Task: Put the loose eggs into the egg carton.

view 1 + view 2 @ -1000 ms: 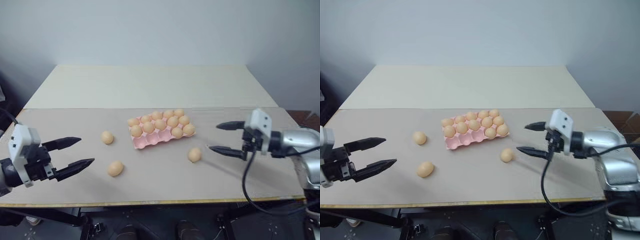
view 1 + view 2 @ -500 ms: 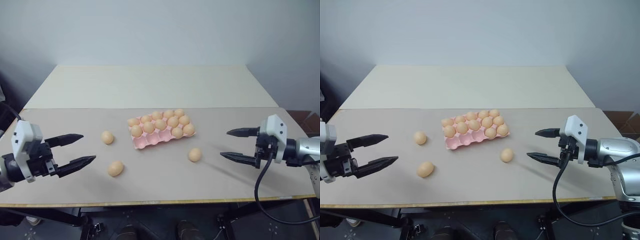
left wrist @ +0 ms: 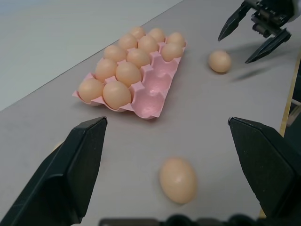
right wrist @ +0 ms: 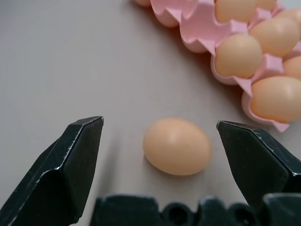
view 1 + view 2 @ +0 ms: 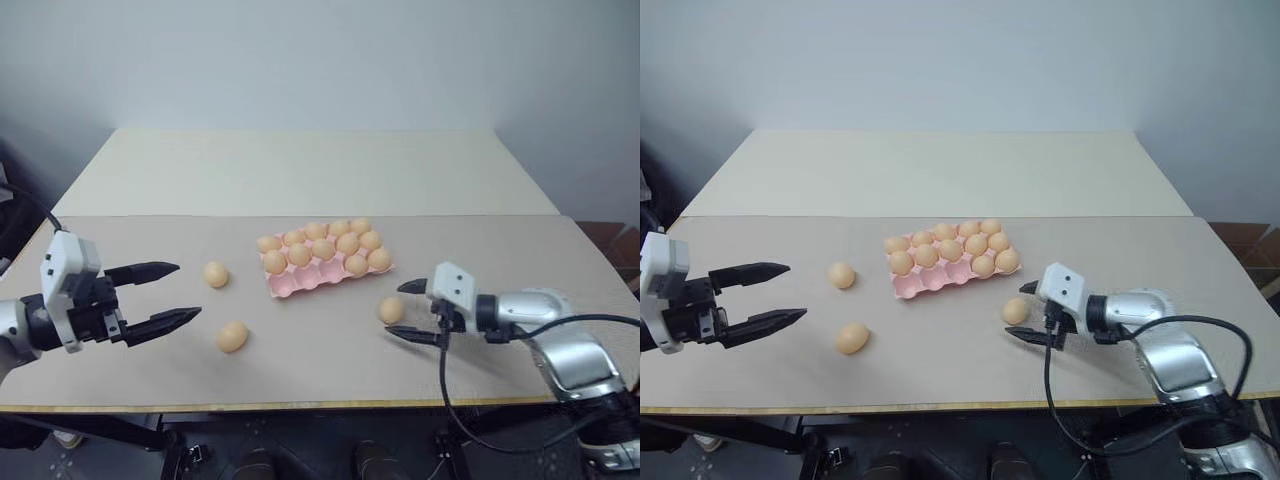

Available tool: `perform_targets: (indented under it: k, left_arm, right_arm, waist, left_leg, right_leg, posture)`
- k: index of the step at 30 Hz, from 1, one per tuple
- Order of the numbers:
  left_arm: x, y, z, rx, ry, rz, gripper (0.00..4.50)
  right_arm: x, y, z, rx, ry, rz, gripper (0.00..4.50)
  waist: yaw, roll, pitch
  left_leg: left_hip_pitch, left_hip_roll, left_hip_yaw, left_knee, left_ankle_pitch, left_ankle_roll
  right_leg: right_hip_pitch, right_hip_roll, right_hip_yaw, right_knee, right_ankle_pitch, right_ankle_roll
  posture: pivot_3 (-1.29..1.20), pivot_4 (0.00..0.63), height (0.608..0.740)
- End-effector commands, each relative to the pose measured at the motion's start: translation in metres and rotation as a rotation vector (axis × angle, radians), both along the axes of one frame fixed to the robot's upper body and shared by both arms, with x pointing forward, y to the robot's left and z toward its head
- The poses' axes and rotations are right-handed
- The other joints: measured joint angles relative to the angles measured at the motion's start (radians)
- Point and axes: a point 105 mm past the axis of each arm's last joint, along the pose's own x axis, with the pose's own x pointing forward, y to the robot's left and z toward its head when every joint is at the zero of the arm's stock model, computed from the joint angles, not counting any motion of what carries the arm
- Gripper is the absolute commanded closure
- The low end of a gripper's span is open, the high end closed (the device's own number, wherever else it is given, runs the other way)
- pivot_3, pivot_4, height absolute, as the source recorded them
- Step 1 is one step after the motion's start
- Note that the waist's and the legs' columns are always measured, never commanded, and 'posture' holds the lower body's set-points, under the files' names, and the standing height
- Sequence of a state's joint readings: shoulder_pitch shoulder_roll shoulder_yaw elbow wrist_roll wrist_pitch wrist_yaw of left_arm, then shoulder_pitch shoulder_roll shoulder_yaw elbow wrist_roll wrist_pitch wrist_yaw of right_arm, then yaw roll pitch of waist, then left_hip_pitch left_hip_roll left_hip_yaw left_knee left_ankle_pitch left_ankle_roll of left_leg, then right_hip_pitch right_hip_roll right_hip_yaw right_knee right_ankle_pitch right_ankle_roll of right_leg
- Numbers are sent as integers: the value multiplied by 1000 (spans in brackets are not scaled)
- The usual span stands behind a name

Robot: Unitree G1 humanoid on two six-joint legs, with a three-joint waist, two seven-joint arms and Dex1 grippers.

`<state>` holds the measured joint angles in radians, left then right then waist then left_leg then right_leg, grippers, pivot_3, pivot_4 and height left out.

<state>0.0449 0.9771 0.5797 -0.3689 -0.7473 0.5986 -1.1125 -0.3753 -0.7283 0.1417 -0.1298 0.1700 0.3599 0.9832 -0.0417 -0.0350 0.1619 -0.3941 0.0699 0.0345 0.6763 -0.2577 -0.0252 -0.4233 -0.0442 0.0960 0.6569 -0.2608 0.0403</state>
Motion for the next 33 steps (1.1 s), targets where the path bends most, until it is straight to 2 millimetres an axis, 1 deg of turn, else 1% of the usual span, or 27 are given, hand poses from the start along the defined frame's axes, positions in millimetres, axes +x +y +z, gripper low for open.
perform_targets:
  k: [1, 3, 4, 6, 7, 8, 10, 11, 12, 14, 17, 18, 20, 22, 26, 29, 31, 32, 33]
  left_arm:
    - [-1, 0, 5, 20, -40, 0, 0]
    - [-2, 0, 4, 23, -40, 0, 0]
    - [-2, -1, 4, 23, -40, 0, 0]
    - [-3, 0, 4, 26, -44, 10, 0]
    - [-3, 1, 4, 28, -45, 15, 0]
    - [-4, 1, 5, 29, -46, 18, 0]
    - [-4, 2, 5, 30, -47, 22, 0]
    - [-5, 2, 5, 30, -48, 23, 0]
    - [-5, 2, 5, 29, -49, 24, 0]
    - [-5, 2, 5, 29, -50, 25, 0]
    - [-6, 1, 4, 24, -52, 28, 0]
    - [-6, 1, 4, 23, -53, 29, 0]
    - [-6, 1, 5, 22, -56, 35, 0]
    - [-7, 1, 5, 21, -58, 38, 0]
    - [-10, 2, 5, 20, -59, 49, 0]
    - [-13, 3, 5, 22, -60, 57, 0]
    - [-14, 3, 5, 21, -59, 60, 0]
    - [-14, 3, 5, 21, -58, 62, 0]
    - [-14, 3, 4, 21, -58, 63, 0]
  right_arm:
    - [14, 3, -5, -33, -37, -43, 15]
    - [20, 6, -8, -18, -23, -61, 15]
    - [23, 7, -8, -8, -20, -76, 185]
    - [21, 10, -9, -2, -2, -49, 604]
    - [19, 11, -10, 0, 4, -37, 903]
    - [16, 11, -9, 2, 9, -23, 1293]
    - [14, 12, -7, 7, 5, -9, 1890]
    - [14, 13, -5, 16, 0, -7, 1966]
    - [15, 14, -3, 22, -5, -7, 1969]
    - [17, 19, 7, 54, -27, -1, 1973]
    - [23, 48, 40, 152, -101, 44, 1981]
    - [24, 54, 46, 168, -113, 54, 1981]
    - [32, 69, 54, 179, -138, 70, 1981]
    - [40, 80, 57, 179, -151, 74, 1981]
    - [58, 96, 54, 162, -167, 50, 1981]
    - [72, 102, 48, 140, -152, -2, 1981]
    - [74, 105, 46, 139, -146, -8, 1981]
    - [74, 107, 46, 140, -142, -5, 1277]
    - [73, 108, 46, 140, -137, 1, 1049]
  waist:
    - [0, 0, 0]
    - [0, 0, 0]
    - [0, 0, 0]
    - [0, 0, 0]
    - [0, 0, 0]
    - [0, 0, 0]
    - [0, 0, 0]
    - [0, 0, 0]
    - [0, 0, 0]
    - [-1, 0, 0]
    - [-12, 0, 0]
    - [-15, 0, 0]
    - [-15, 0, 0]
    - [-15, 0, 0]
    - [-9, 0, 0]
    - [-7, 0, 0]
    - [-5, 0, 0]
    - [-5, 0, 0]
    - [-5, 1, 0]
  left_leg:
    - [0, 0, 0, 0, 0, 0]
    - [0, 0, 0, 0, 0, 0]
    - [0, 0, 0, 0, 0, 0]
    - [0, 0, 0, 0, 0, 0]
    - [0, 0, 0, 0, 0, 0]
    - [0, 0, 0, 0, 0, 0]
    - [0, 0, 0, 0, 0, 0]
    - [0, 0, 0, 0, 0, 0]
    - [0, 0, 0, 0, 0, 0]
    - [1, 0, 0, 0, 0, 0]
    - [1, 0, 0, 0, 0, 0]
    - [1, 0, 0, 0, 0, 0]
    - [1, 0, -1, 0, 0, 0]
    - [1, 0, -1, 0, 0, 0]
    - [0, 0, -1, 0, 0, 0]
    - [0, 0, 0, 0, 0, 0]
    - [0, 0, -1, 0, 0, 0]
    - [0, 0, -1, 0, 0, 0]
    - [0, 0, -1, 0, 0, 0]
  right_leg:
    - [0, 0, 0, 0, 0, 0]
    - [0, 0, 0, 0, 0, 0]
    - [0, 0, 0, 0, 0, 0]
    - [0, 0, 0, 1, 0, 0]
    - [0, 0, 0, 0, 0, 0]
    - [0, 0, 0, 0, 0, 0]
    - [0, 0, 0, 0, 0, 0]
    - [0, 0, 0, 0, 0, 0]
    - [0, 0, 0, 1, 0, 0]
    - [0, 0, 0, 1, 0, 0]
    - [0, 0, 0, 1, 0, 0]
    - [0, 0, 0, 2, 0, 0]
    - [0, 1, 0, 2, 0, 0]
    - [0, 0, 0, 2, 0, 0]
    - [0, 0, -1, 1, 0, 0]
    - [-1, 0, -1, 2, 0, 0]
    - [-1, 0, -1, 2, 0, 0]
    - [-1, 0, -1, 2, 0, 0]
    - [-1, 0, -1, 1, 0, 0]
  posture:
    - [0, 150, 740]
    - [0, 150, 740]
    - [0, 150, 740]
    - [0, 150, 740]
    - [0, 150, 740]
    - [0, 150, 740]
    - [0, 150, 740]
    - [0, 150, 740]
    - [0, 150, 740]
    - [0, 150, 740]
    - [0, 150, 740]
    - [0, 150, 740]
    - [0, 150, 740]
    - [0, 150, 740]
    - [0, 150, 740]
    - [0, 150, 740]
    - [0, 150, 740]
    - [0, 150, 740]
    - [0, 150, 740]
